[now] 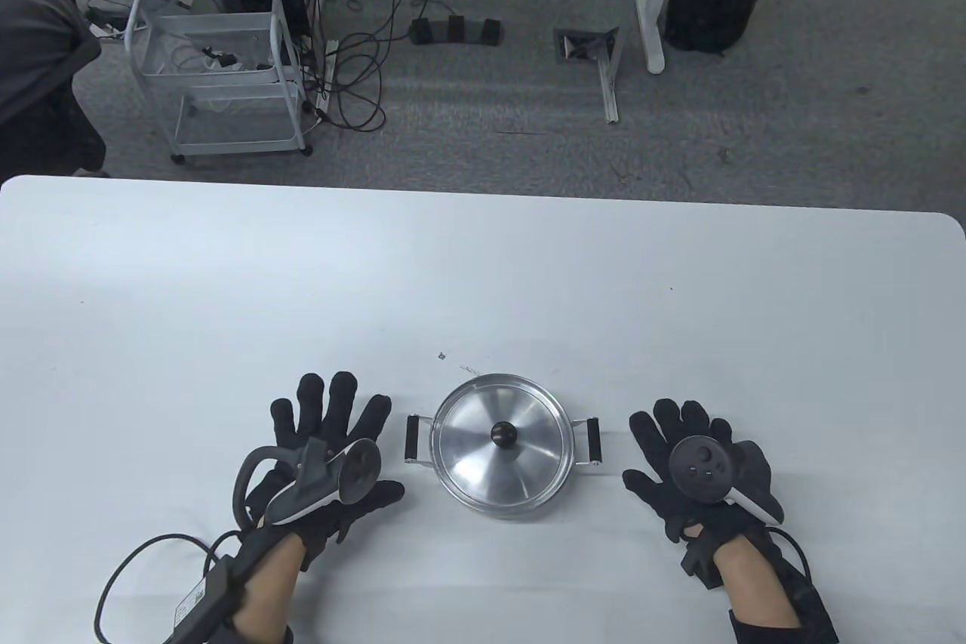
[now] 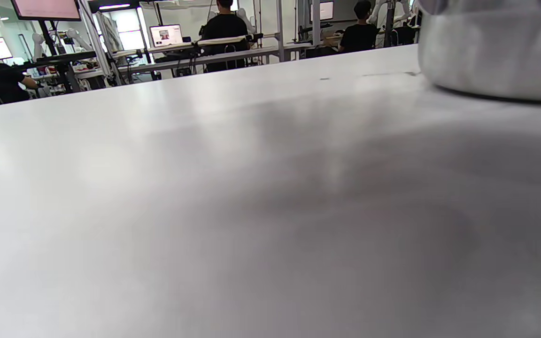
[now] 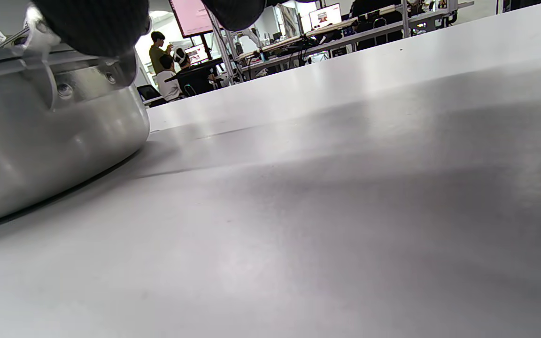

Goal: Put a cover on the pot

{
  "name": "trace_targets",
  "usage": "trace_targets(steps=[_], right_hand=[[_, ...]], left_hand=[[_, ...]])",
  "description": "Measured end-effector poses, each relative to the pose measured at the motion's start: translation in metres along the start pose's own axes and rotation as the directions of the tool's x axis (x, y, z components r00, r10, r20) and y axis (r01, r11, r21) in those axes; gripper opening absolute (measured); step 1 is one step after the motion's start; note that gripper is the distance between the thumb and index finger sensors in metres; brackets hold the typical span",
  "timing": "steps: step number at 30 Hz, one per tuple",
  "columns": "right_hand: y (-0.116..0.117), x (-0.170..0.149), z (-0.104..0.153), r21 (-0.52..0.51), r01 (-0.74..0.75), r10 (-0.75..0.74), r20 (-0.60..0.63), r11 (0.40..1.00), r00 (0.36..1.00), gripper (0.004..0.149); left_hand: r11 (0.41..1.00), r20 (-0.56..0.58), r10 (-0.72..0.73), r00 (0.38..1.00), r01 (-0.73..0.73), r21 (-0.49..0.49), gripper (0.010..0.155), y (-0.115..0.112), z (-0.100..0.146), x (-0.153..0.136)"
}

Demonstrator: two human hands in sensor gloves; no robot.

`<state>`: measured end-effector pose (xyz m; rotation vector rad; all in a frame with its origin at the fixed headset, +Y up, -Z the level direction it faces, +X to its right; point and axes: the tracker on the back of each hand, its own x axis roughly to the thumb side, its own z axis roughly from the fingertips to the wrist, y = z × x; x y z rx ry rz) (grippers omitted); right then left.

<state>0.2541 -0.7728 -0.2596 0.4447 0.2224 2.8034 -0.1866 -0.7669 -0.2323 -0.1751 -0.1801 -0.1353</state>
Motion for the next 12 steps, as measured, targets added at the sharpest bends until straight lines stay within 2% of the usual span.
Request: trace_targets(steps=[12], right_hand=[[0.0009,0.0010,0.0001,-0.009,-0.001,0.001,0.012,1.000,1.000,0.078]], left_hand=[[1.000,-0.001,-0.008,1.000,0.008,-0.008,0.103,-0.0003,0.0004,0.0034]])
